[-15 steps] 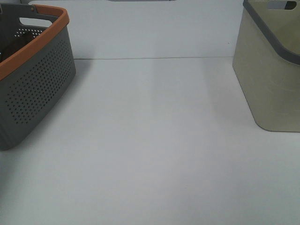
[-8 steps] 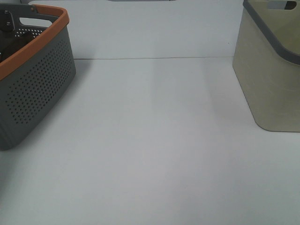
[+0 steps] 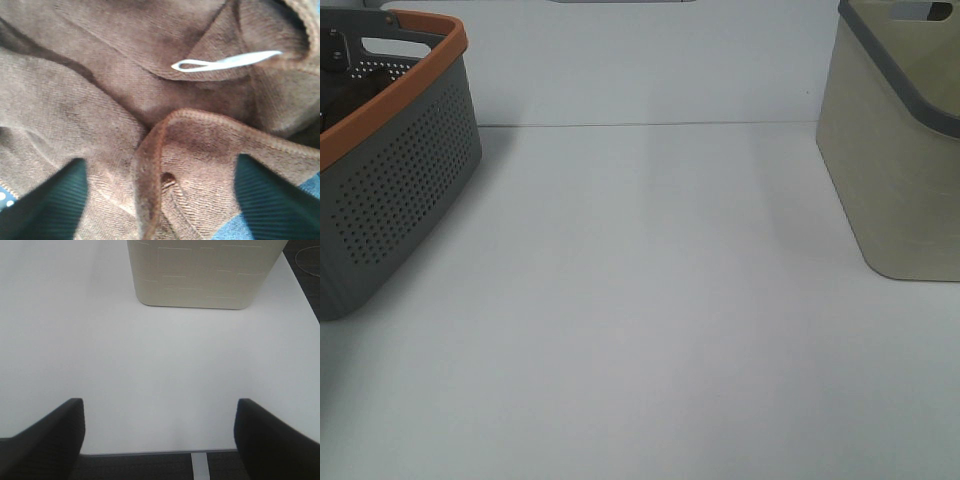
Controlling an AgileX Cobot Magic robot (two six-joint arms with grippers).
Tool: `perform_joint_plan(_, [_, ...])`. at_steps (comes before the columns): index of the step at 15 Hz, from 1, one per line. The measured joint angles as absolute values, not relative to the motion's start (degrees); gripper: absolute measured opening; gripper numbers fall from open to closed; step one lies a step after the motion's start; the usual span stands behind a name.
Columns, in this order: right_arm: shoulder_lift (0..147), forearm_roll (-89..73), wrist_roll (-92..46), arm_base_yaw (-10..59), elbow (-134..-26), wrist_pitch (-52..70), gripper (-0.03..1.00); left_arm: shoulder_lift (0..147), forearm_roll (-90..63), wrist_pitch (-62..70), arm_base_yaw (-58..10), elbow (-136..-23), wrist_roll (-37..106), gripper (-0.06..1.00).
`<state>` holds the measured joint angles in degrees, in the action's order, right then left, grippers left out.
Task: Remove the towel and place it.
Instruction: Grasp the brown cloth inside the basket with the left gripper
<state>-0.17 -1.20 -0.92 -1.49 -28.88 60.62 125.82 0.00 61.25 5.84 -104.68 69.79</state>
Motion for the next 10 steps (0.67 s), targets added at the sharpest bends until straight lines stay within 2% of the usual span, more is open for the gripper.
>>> perform_joint_plan(5, [-0.2,-1.2,-0.9,-1.5,-28.9,60.6,0.81,125.8,0.4,61.4,5.8,-104.7,69.8,0.62])
perform_joint_plan(10, [-0.2,-1.2,-0.9,-1.5,-28.9,60.6,0.81,125.8,0.5,61.5,5.8,-104.7,66.7,0.6])
